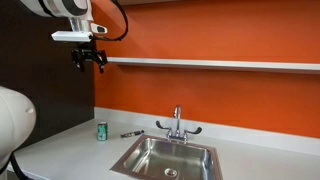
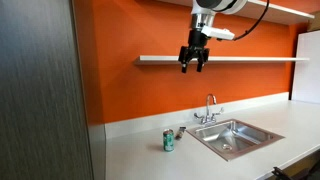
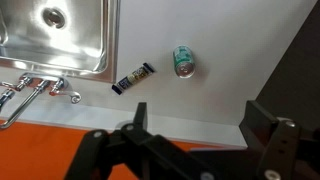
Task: Put the can in the bottom shelf
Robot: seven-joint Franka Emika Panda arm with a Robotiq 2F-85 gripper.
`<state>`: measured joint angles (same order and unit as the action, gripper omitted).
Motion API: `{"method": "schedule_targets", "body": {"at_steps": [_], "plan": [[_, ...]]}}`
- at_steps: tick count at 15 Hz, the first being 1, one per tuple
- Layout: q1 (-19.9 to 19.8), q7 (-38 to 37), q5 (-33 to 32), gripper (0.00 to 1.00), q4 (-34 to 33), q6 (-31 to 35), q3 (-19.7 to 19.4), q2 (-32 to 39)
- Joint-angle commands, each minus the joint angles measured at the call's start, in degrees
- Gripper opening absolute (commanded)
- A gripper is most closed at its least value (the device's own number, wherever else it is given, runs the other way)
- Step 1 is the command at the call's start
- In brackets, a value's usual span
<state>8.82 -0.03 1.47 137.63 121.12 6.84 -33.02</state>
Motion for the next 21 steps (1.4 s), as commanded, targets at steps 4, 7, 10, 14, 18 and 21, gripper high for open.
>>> {"method": "schedule_targets", "body": {"at_steps": [4, 7, 10, 14, 18, 21], "plan": [[-0.14, 0.04, 0.08, 1.00, -0.10, -0.08, 0.12, 0.02], [0.02, 0.36, 0.28, 1.00, -0.07, 0.00, 0.02, 0.44], [0.22, -0.24, -0.10, 1.00, 1.58, -0.27, 0.84, 0.47], [1.35, -1.20, 0.32, 1.00, 5.93, -1.75, 2.10, -0.65], [3.16, -1.94, 0.98, 1.00, 9.31, -2.44, 3.36, -0.47], [4.40, -1.94, 1.65, 1.00, 10.39, -1.03, 3.82, 1.44]]}}
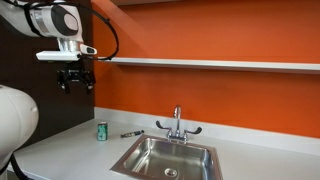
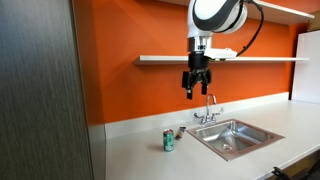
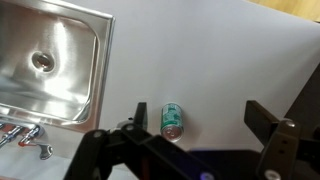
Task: Put the can in the bottom shelf
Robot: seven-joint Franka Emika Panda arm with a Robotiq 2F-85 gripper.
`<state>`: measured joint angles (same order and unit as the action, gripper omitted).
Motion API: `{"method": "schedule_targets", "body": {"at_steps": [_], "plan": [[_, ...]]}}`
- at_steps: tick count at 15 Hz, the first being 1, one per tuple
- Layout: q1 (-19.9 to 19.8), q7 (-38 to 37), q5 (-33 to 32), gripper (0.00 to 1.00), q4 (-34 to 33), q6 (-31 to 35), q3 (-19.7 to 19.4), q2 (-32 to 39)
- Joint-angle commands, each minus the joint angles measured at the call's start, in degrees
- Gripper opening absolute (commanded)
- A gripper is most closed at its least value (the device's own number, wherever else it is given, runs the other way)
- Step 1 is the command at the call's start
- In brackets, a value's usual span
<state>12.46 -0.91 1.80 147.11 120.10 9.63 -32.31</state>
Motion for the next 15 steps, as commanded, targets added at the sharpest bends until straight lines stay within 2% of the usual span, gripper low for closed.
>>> {"method": "schedule_targets", "body": {"at_steps": [1, 5, 15], "plan": [[1.04, -1.09, 1.66, 1.00, 1.17, 0.45, 1.21, 1.38], [1.50, -1.08, 2.62, 1.00, 1.70, 3.40, 1.41, 6.11], [-2.04, -6.45, -1.54, 1.00, -0.06, 16.84, 1.59, 21.17]]}}
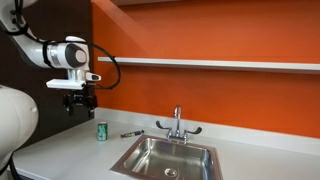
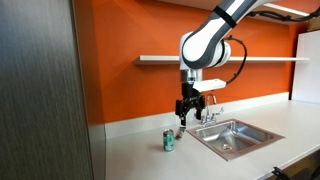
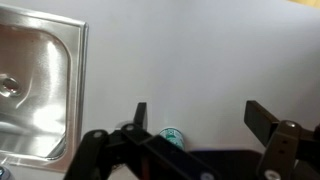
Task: Put the can in the bottom shelf
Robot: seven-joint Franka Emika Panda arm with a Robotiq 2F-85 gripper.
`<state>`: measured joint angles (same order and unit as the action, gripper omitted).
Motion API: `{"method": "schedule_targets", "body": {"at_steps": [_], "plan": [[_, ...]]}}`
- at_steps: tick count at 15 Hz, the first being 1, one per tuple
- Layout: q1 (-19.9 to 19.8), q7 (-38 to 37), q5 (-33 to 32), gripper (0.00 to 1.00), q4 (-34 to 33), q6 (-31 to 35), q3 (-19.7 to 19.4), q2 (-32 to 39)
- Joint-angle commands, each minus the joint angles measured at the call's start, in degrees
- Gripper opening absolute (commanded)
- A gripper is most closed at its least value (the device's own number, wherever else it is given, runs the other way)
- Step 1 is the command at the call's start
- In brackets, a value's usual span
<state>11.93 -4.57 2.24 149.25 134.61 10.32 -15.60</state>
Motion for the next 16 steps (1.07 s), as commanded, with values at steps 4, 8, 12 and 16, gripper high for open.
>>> {"method": "schedule_targets", "body": {"at_steps": [4, 8, 12, 16], "plan": [[-1.53, -4.31, -4.18, 1.00, -4.20, 4.78, 1.08, 9.90], [-1.17, -5.86, -6.35, 1.00, -7.01, 6.96, 0.72, 15.48], [-0.90, -7.54, -7.69, 1.00, -9.82, 9.72, -0.10, 20.80], [-0.52, -9.48, -9.54, 1.00, -12.55, 12.03, -1.61, 25.60]]}}
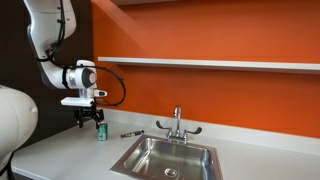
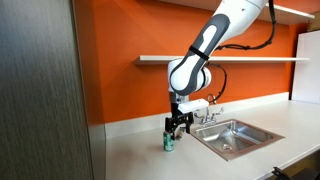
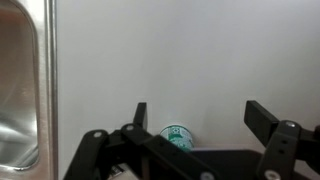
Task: Put the can in the bottom shelf
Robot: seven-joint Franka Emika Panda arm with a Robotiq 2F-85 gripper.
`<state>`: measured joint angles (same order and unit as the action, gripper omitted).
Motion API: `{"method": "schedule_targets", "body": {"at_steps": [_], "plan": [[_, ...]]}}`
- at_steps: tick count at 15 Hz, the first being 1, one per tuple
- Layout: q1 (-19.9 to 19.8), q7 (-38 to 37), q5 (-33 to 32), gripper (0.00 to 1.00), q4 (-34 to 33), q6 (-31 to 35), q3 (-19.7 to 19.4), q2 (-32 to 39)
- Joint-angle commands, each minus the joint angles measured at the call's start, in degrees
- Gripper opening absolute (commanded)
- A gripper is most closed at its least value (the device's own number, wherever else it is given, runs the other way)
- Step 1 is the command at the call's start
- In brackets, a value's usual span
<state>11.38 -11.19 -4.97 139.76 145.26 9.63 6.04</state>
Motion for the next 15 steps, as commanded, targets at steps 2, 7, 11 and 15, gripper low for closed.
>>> {"method": "schedule_targets", "body": {"at_steps": [2, 7, 11, 15], "plan": [[0.31, -3.53, -3.24, 1.00, -4.42, 2.43, -1.93, 6.40], [1.11, -3.06, -2.73, 1.00, -7.27, 4.49, -3.17, 10.83], [2.37, -3.70, -3.14, 1.00, -8.43, 6.06, -4.01, 12.28], [3.55, -4.59, -3.28, 1.00, -8.65, 8.59, -4.79, 12.96]]}}
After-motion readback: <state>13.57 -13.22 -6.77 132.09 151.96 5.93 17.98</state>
